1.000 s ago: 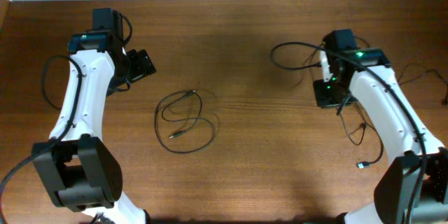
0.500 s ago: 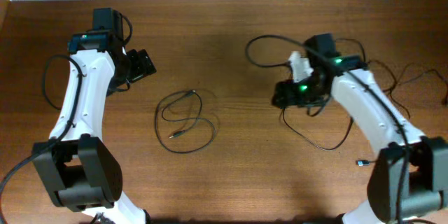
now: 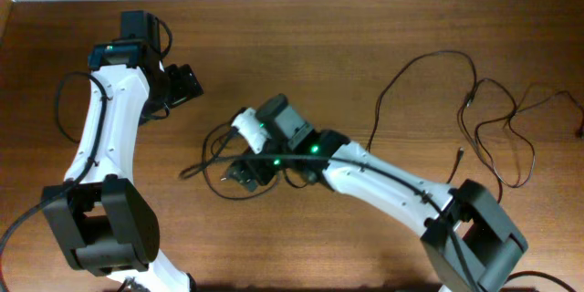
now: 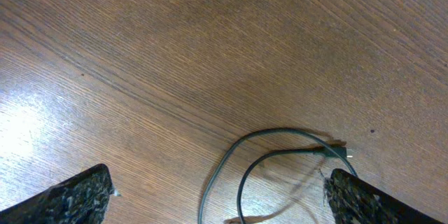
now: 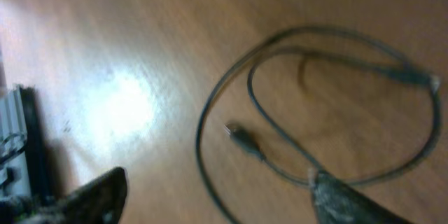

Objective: Untangle cables

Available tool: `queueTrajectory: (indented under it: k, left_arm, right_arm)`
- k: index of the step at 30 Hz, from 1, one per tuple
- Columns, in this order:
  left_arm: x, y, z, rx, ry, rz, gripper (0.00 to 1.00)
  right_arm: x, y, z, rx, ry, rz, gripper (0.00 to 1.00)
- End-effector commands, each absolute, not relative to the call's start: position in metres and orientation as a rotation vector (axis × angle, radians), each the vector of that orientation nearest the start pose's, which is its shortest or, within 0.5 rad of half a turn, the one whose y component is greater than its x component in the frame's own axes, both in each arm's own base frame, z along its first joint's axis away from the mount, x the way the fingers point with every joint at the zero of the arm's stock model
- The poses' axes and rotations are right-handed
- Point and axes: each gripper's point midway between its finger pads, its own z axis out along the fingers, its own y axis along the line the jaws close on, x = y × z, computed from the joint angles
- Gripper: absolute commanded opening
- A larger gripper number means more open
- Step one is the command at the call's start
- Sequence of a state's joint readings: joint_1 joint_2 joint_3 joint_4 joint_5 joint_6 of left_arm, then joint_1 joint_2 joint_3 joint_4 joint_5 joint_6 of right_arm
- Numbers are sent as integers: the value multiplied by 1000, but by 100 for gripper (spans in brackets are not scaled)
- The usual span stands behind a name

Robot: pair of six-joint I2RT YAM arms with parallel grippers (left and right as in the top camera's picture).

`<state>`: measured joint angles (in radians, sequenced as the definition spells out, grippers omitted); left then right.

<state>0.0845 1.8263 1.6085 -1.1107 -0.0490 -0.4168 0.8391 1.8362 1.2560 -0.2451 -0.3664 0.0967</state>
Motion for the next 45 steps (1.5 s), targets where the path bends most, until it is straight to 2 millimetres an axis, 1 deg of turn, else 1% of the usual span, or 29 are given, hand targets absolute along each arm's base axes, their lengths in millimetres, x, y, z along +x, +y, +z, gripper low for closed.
queueTrajectory:
  k: [1, 3, 4, 5, 6, 7, 8, 9, 10, 12, 14, 15, 16, 20, 21, 23, 24, 27, 28, 29, 30, 31, 33, 34, 35, 36, 38, 40, 45]
  left_arm:
    - [399, 43, 135, -771, 2789, 2, 99]
    - [399, 43, 135, -771, 2789, 2, 99]
    - [399, 43, 135, -771, 2789, 2, 99]
    - [399, 43, 135, -771, 2789, 2, 99]
    - [399, 43, 135, -771, 2788, 2, 99]
    - [399, 43, 135, -771, 2788, 2, 99]
    - [399, 43, 135, -771, 2788, 2, 99]
    - [399, 43, 135, -771, 2788, 2, 99]
    - [399, 43, 135, -771, 2787, 2, 99]
    - [399, 43, 135, -771, 2787, 2, 99]
    - [399, 43, 135, -771, 2787, 2, 99]
    - [399, 43, 136, -771, 2787, 1, 99]
    - [399, 43, 135, -771, 2788, 1, 99]
    - [399, 43, 135, -771, 2788, 1, 99]
    - [399, 43, 136, -771, 2786, 1, 99]
    - [400, 43, 136, -770, 2785, 0, 99]
    - [400, 43, 136, -770, 2785, 0, 99]
    - [400, 43, 136, -770, 2785, 0, 99]
    - [400, 43, 136, -770, 2785, 0, 99]
    - [400, 43, 136, -770, 2785, 0, 99]
    - [400, 43, 136, -770, 2785, 0, 99]
    - [400, 43, 136, -770, 2785, 0, 99]
    - [400, 43, 136, -770, 2785, 0, 99]
    - [400, 43, 136, -770, 2785, 0, 99]
    - [400, 43, 136, -770, 2785, -1, 99]
    - [400, 43, 136, -770, 2785, -1, 99]
    - [400, 43, 136, -770, 2785, -1, 99]
    - [400, 43, 136, -770, 2785, -1, 99]
    - [400, 43, 136, -770, 2785, -1, 99]
  right_arm:
    - [293, 411, 103, -1076, 2195, 669, 95]
    - [297, 419, 98, -1072, 2169, 674, 95]
    - [299, 422, 90, -1071, 2169, 674, 95]
    - [300, 423, 80, -1075, 2181, 669, 97]
    - [299, 422, 61, -1086, 2215, 657, 97]
    - [299, 422, 55, -1090, 2227, 652, 95]
    - [299, 421, 51, -1093, 2234, 648, 82]
    - [298, 421, 50, -1094, 2239, 646, 65]
    - [298, 419, 48, -1094, 2248, 642, 40]
    - [299, 416, 46, -1090, 2259, 626, 24]
    - [299, 413, 44, -1091, 2275, 609, 14]
    - [298, 412, 42, -1094, 2283, 606, 23]
    - [298, 412, 42, -1093, 2282, 606, 37]
    - [297, 412, 41, -1096, 2285, 605, 59]
    - [297, 411, 40, -1098, 2289, 602, 63]
    - [295, 410, 33, -1176, 2260, 569, 65]
    - [295, 409, 27, -1213, 2249, 552, 69]
    - [295, 406, 5, -1228, 2279, 527, 80]
    - [295, 406, 3, -1228, 2281, 525, 82]
    - [297, 406, 3, -1224, 2279, 517, 76]
    - [298, 405, 3, -1219, 2279, 504, 63]
    - [299, 404, 3, -1215, 2280, 495, 59]
    - [301, 402, 3, -1208, 2280, 477, 59]
    - [302, 404, 4, -1205, 2272, 481, 72]
    - [306, 408, 9, -1194, 2246, 492, 76]
    - [312, 416, 19, -1152, 2211, 522, 77]
    - [318, 424, 30, -1121, 2163, 550, 78]
    - [320, 426, 30, -1126, 2144, 546, 86]
    - [314, 419, 20, -1146, 2191, 528, 86]
